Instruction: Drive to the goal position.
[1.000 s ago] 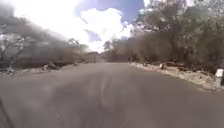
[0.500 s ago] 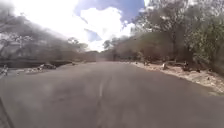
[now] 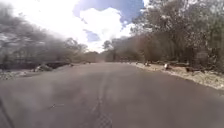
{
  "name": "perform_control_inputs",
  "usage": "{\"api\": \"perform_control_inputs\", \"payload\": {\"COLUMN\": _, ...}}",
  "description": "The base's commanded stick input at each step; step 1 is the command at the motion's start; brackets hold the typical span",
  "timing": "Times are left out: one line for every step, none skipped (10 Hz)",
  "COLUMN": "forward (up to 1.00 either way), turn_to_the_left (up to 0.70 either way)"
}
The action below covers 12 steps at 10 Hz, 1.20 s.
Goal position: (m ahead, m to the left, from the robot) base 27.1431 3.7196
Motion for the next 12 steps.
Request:
{"api": "perform_control_inputs", "payload": {"forward": 0.70, "turn_to_the_left": 0.00}}
{"api": "perform_control_inputs", "payload": {"forward": 0.70, "turn_to_the_left": 0.00}}
{"api": "perform_control_inputs", "payload": {"forward": 0.70, "turn_to_the_left": 0.00}}
{"api": "perform_control_inputs", "payload": {"forward": 0.70, "turn_to_the_left": 0.00}}
{"api": "perform_control_inputs", "payload": {"forward": 0.70, "turn_to_the_left": 0.00}}
{"api": "perform_control_inputs", "payload": {"forward": 0.70, "turn_to_the_left": 0.00}}
{"api": "perform_control_inputs", "payload": {"forward": 0.70, "turn_to_the_left": 0.00}}
{"api": "perform_control_inputs", "payload": {"forward": 0.70, "turn_to_the_left": 0.00}}
{"api": "perform_control_inputs", "payload": {"forward": 0.70, "turn_to_the_left": 0.00}}
{"api": "perform_control_inputs", "payload": {"forward": 0.70, "turn_to_the_left": 0.00}}
{"api": "perform_control_inputs", "payload": {"forward": 0.70, "turn_to_the_left": 0.00}}
{"api": "perform_control_inputs", "payload": {"forward": 0.70, "turn_to_the_left": 0.00}}
